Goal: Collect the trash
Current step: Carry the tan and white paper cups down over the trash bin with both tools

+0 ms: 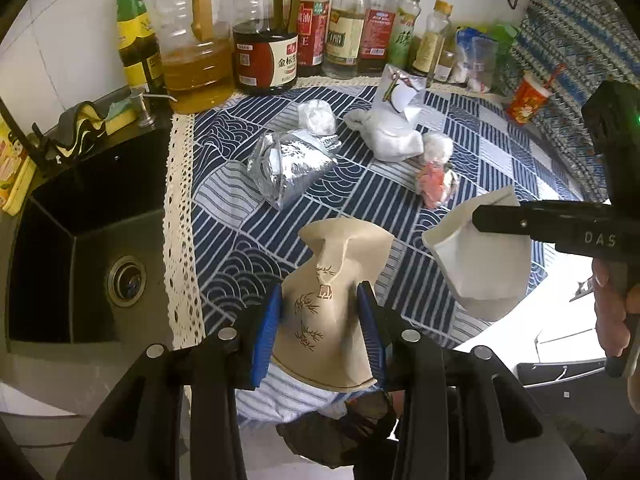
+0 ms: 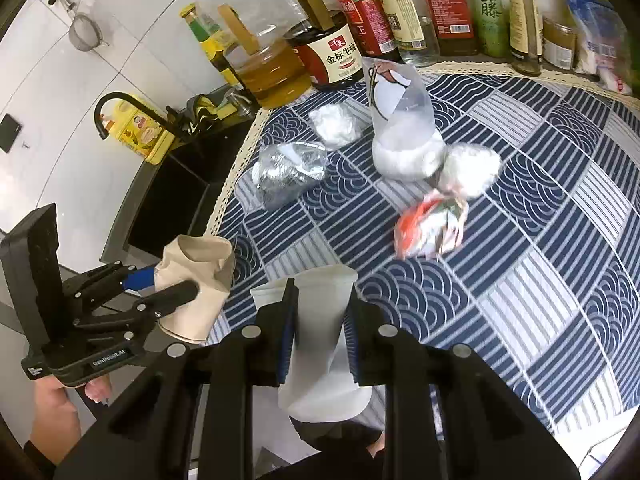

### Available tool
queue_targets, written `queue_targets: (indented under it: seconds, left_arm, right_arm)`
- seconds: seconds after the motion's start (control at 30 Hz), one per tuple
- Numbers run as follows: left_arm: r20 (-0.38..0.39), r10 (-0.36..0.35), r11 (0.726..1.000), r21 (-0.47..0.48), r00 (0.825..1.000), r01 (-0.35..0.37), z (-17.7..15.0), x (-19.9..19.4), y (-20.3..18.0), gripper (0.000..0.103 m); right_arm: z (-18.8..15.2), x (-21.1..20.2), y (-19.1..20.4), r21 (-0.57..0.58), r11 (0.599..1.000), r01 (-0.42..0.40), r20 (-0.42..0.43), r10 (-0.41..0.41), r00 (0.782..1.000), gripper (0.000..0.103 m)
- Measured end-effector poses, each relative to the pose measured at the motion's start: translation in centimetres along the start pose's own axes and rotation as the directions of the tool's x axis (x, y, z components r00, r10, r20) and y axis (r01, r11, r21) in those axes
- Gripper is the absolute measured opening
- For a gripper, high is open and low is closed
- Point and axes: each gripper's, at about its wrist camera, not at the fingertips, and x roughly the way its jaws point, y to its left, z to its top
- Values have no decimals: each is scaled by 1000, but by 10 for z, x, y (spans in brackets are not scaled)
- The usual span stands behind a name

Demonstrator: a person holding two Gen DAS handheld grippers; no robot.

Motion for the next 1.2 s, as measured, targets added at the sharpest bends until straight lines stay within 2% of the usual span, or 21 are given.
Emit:
queue_targets:
  seconds: [0.63, 1.2]
  left_arm:
    - [21, -51, 999, -17, 998, 52, -80, -37, -9, 37]
    - [-25, -92, 992, -85, 995, 89, -139, -28, -4, 37]
  right_arm:
    - [-84, -22, 38, 15, 1000, 21, 5, -21, 1000, 23]
    - [-134, 6, 50, 41, 999, 25, -72, -22, 997, 23]
